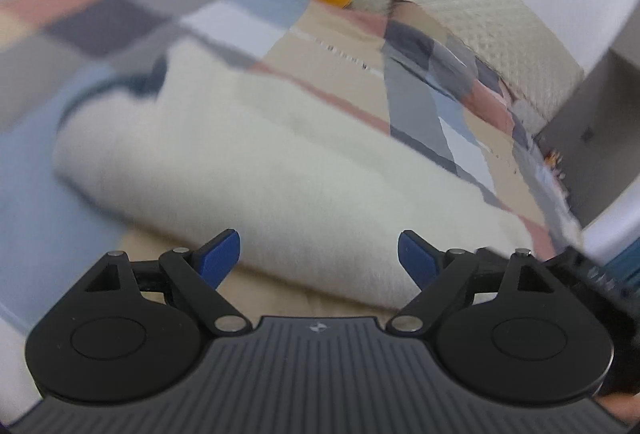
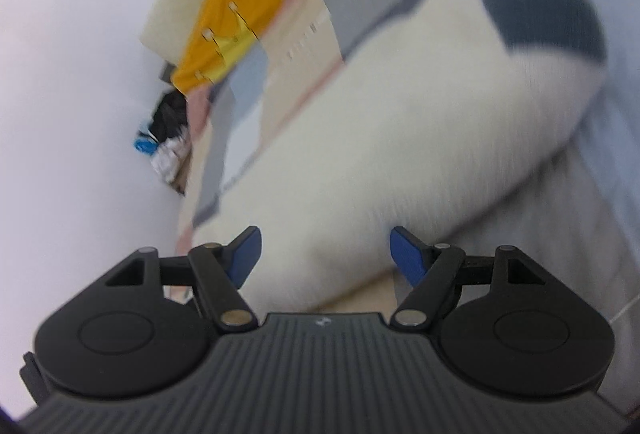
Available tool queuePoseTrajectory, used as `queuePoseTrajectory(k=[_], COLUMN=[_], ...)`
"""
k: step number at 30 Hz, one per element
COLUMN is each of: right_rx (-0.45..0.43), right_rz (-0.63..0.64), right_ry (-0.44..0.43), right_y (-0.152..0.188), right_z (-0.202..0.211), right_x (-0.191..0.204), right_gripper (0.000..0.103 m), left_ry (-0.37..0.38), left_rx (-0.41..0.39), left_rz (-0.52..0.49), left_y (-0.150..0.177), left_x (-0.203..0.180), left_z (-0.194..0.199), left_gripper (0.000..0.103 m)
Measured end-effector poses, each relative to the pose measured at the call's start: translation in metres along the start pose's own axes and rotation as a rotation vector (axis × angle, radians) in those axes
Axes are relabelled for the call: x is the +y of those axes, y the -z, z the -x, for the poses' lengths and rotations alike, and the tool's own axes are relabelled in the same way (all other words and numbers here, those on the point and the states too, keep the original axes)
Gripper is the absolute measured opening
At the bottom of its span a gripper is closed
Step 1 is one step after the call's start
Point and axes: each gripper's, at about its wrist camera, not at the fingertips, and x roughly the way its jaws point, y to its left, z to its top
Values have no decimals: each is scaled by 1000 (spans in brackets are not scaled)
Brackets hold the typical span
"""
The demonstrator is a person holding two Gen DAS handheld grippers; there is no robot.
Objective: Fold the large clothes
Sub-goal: 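Lower both tools to the folded sweater's end and pinch it, then lift the pinched end with both tools and roll it over the sweater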
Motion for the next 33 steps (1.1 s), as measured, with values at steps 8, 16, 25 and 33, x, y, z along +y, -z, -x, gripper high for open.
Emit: queuePoseTrajectory(k=[8,16,25,33], right_rx=[75,26,19,-39], right_rz=[-100,-141,-222,-382], right_ry=[-31,-36,-57,-58], right_y=[11,10,5,-5], right_z=[-23,-25,-40,-49], right_x=[-8,-13,-20,-45], right_gripper=[74,82,95,96], left_ry=[14,51,104,169], left_rx=[94,149,163,164], left_rz=[172,310,405,540], left_y=[5,5,2,-1], left_x=[23,50,61,77], left_z=[-20,-40,-56,-66], left_gripper=[89,89,90,90])
